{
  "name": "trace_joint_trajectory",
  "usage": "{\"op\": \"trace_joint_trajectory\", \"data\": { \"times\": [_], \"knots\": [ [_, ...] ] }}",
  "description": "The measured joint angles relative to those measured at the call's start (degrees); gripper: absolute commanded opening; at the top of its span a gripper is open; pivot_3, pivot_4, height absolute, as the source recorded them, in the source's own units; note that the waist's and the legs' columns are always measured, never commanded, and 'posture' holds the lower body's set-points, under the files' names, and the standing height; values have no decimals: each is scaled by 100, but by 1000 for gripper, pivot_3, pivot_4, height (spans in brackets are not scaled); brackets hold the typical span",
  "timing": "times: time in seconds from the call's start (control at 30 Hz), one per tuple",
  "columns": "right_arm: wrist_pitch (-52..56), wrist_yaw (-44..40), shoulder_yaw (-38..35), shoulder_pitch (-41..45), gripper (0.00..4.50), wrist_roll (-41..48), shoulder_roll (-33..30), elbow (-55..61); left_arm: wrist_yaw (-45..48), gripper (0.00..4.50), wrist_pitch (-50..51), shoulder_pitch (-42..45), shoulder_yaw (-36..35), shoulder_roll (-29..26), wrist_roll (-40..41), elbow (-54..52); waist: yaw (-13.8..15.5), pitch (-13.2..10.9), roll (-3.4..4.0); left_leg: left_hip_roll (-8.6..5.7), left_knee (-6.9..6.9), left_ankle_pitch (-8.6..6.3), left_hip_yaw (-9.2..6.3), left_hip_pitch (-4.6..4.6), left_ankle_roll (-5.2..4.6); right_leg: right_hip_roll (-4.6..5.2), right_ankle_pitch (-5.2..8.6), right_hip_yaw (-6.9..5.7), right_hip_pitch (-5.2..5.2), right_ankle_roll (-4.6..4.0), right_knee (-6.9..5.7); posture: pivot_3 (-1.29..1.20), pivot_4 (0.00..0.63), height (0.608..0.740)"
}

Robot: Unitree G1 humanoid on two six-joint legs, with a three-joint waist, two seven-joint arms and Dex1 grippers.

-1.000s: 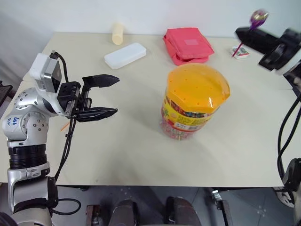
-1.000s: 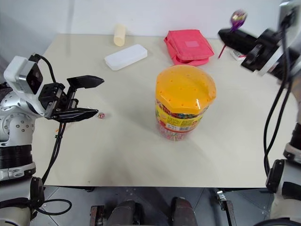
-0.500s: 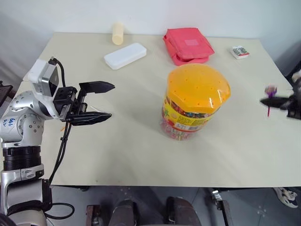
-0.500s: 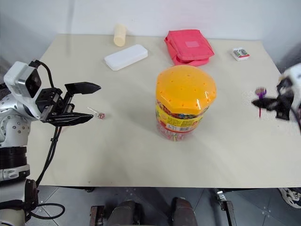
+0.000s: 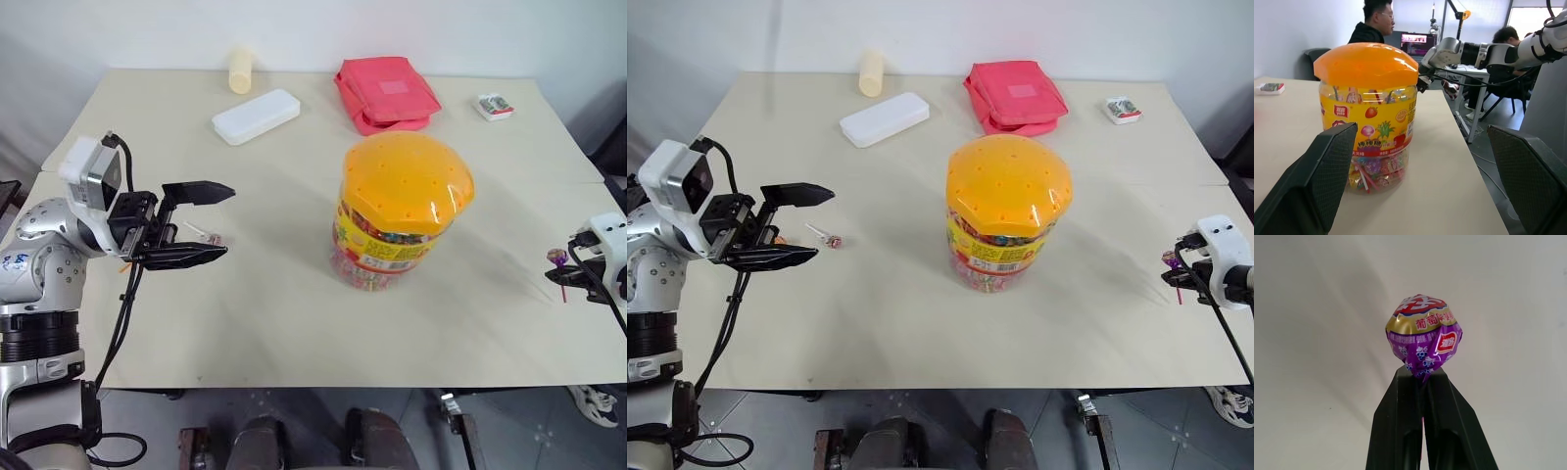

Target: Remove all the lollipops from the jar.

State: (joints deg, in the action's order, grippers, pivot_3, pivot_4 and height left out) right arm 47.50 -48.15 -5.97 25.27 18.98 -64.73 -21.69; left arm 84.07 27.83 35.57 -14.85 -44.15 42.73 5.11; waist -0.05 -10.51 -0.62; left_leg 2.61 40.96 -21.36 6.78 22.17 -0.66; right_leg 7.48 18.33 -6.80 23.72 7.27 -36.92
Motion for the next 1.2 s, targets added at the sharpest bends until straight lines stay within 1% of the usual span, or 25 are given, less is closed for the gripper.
{"op": "trace_joint_trajectory", "data": {
  "times": [0.03,0.1,0.27,0.37,0.4,0.5,0.63,0.7,0.73,0.77,0.87,0.97,1.07,1.2],
  "knots": [
    [13,0,-6,-1,748,2,3,18,-28,4500,14,-23,-29,-36,5,-17,1,0,0,0,0,0,0,0,0,0,0,0,0,0,0,0,150,740],
    [42,0,-58,-52,1385,8,4,92,-77,4500,38,-55,-62,-104,9,-21,3,0,0,0,0,0,-1,0,0,0,0,0,0,0,0,0,150,740],
    [143,-15,-199,-219,3189,33,4,265,-339,4500,144,-151,-108,-165,8,-15,7,0,0,0,0,0,-1,0,0,1,0,0,0,0,0,0,150,740],
    [152,-86,-467,-372,4248,121,4,418,-437,4500,147,-158,-101,-168,-15,-13,9,0,1,0,0,0,0,0,0,0,0,0,0,0,0,0,150,740],
    [157,-128,-587,-444,4443,179,4,501,-461,4500,147,-190,-98,-176,-25,-14,7,0,1,0,-1,0,1,0,0,0,0,0,0,0,0,0,150,740],
    [152,-282,-974,-702,4443,342,3,820,-653,4500,172,-301,-84,-183,-78,-12,6,1,2,0,-1,0,0,0,0,0,0,0,0,0,0,0,150,740],
    [-63,-503,-1839,-1053,4443,735,105,1644,-1071,4500,285,-440,-78,-195,-201,-35,11,1,2,0,-1,-1,-1,-1,2,0,0,2,0,0,0,0,150,740],
    [-420,-798,-2321,-1347,4443,1011,335,2154,-1254,4500,339,-516,-68,-166,-233,-67,32,1,1,0,-1,-2,-6,-1,3,-2,0,-2,-3,0,1,0,150,740],
    [-584,-1109,-2536,-1633,4443,1281,538,2554,-1328,4500,329,-628,-92,-131,-229,-171,52,2,1,0,-1,-2,-8,-3,3,-2,0,-2,-7,0,2,0,150,740],
    [-652,-1334,-2583,-1815,4443,1479,692,2825,-1347,4500,322,-709,-95,-76,-221,-235,60,2,1,-1,0,-3,-7,-6,3,-2,0,-1,-10,0,3,0,150,740],
    [-858,-1897,-2411,-2231,4443,1831,923,3404,-1421,4500,333,-867,-88,51,-200,-291,102,2,1,-3,7,-3,-5,-5,3,-1,-1,2,-10,2,4,0,150,740],
    [-1343,-2142,-1700,-2415,4443,1582,945,3735,-1663,4500,356,-981,-110,185,-149,-498,136,2,1,-2,11,-3,-6,-9,3,0,-2,3,-16,4,4,0,150,740],
    [-1654,-1813,-1109,-2351,4443,1277,1404,3697,-1925,4500,451,-1237,-251,335,39,-876,141,4,-2,-2,12,-3,-8,-9,4,1,-3,2,-16,5,1,0,150,740],
    [-1960,-1315,-1008,-2503,4443,1014,1816,3553,-2073,4500,474,-1816,-433,404,206,-1309,139,5,-1,-3,10,-3,-9,-11,4,1,-3,1,-17,4,1,0,150,740]
  ]
}}
